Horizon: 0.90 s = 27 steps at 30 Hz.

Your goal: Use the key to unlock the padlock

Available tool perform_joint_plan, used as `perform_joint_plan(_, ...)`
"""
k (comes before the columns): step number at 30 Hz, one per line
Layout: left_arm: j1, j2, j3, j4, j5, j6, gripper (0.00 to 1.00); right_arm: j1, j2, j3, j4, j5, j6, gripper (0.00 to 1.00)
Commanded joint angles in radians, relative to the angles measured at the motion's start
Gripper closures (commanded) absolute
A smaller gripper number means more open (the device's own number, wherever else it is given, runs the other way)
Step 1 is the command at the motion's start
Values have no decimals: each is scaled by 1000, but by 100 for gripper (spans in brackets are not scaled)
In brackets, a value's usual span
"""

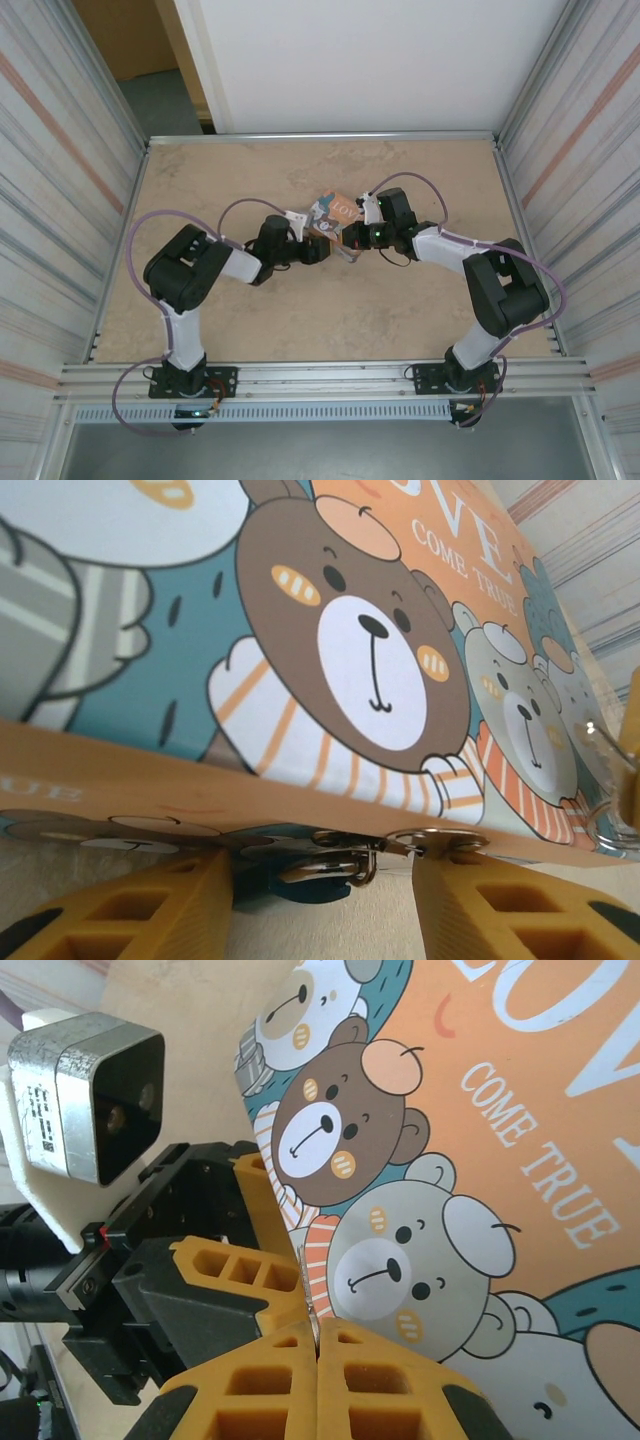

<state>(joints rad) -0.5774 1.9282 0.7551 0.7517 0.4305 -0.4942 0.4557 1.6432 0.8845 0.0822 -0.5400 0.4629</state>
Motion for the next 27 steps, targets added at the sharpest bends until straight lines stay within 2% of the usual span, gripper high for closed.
perform_joint_plan(1,-16,24,29,-17,20,35,51,-3,23,-1,-50,11,14,100)
perform_joint_plan(9,-62,35,16,10,-14,-26,55,1,16,-3,-51,16,13,100)
perform_joint_plan(18,-61,41,16,0,-95,-94,58,11,-8,-11,-50,22,16,100)
perform_joint_plan(27,-68,43,26,-11,-111,-117,71,24,-56,-10,-41,23,25,100)
